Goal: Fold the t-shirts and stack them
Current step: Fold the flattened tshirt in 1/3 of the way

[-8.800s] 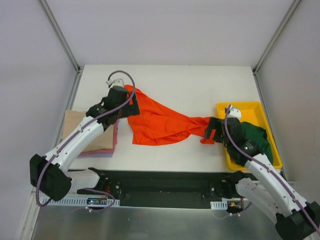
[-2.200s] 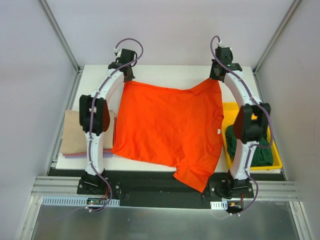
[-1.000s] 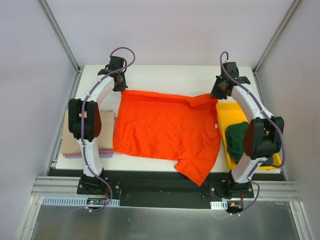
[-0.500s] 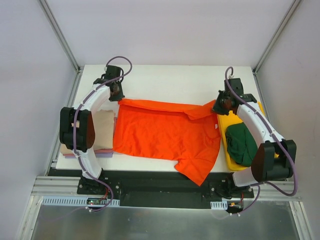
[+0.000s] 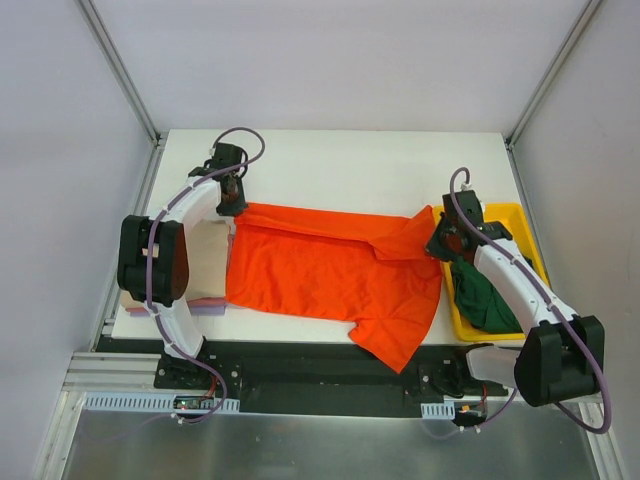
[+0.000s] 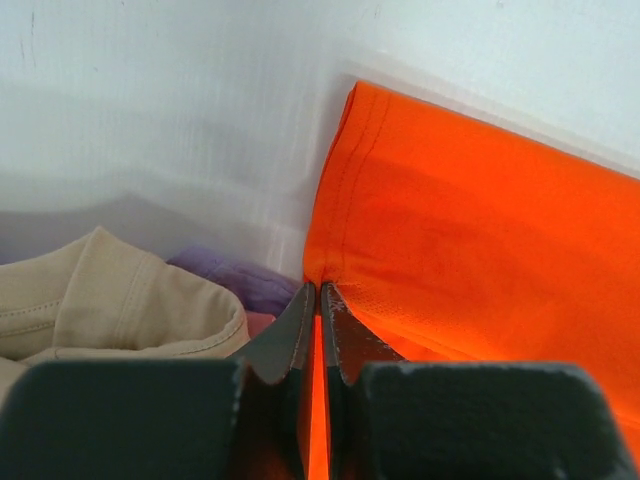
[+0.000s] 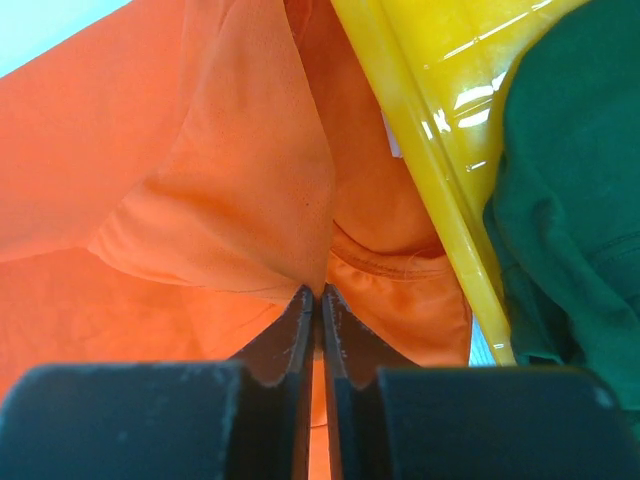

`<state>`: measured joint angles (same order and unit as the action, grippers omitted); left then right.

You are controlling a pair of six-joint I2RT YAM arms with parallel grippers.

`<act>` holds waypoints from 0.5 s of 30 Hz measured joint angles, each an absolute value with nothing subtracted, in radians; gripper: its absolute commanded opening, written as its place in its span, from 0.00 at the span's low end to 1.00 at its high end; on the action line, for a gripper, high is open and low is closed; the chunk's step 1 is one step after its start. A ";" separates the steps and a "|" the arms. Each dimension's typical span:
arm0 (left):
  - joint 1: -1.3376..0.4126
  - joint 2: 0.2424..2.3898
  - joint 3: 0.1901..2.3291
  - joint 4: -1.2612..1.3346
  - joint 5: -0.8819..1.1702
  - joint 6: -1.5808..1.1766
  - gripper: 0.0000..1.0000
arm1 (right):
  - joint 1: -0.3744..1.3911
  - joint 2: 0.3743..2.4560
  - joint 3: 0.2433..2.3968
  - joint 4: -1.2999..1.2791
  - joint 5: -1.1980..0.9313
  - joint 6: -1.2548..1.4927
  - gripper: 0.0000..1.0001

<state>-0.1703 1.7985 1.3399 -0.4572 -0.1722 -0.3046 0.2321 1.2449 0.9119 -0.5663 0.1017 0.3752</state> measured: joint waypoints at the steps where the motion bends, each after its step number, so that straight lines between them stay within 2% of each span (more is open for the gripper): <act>1: -0.170 1.798 1.336 -0.456 -0.175 -0.304 0.13 | 0.232 1.242 0.909 -0.566 0.105 0.377 0.17; 3: -0.170 1.798 1.329 -0.458 -0.176 -0.300 0.24 | 0.232 1.241 0.901 -0.564 0.108 0.380 0.18; 5: -0.170 1.798 1.326 -0.461 -0.177 -0.299 0.38 | 0.232 1.241 0.890 -0.565 0.109 0.378 0.24; 8: -0.170 1.785 1.325 -0.462 -0.183 -0.299 0.78 | 0.233 1.239 0.881 -0.572 0.110 0.381 0.50; 9: -0.170 1.774 1.322 -0.460 -0.183 -0.299 0.86 | 0.233 1.235 0.881 -0.576 0.114 0.374 0.59; 11: -0.170 1.739 1.318 -0.464 -0.168 -0.305 0.98 | 0.234 1.219 0.881 -0.580 0.119 0.373 0.78; 12: -0.170 1.715 1.318 -0.464 -0.154 -0.309 0.99 | 0.234 1.203 0.881 -0.580 0.118 0.359 0.86; 13: -0.170 1.699 1.319 -0.463 -0.138 -0.311 0.99 | 0.235 1.192 0.881 -0.577 0.118 0.355 0.98; 15: -0.171 1.674 1.327 -0.463 -0.104 -0.321 0.99 | 0.236 1.169 0.886 -0.561 0.107 0.328 0.96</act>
<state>-0.1711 1.6741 1.3266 -0.4625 -0.1036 -0.3206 0.2359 1.1694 0.8856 -0.5610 0.1074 0.3279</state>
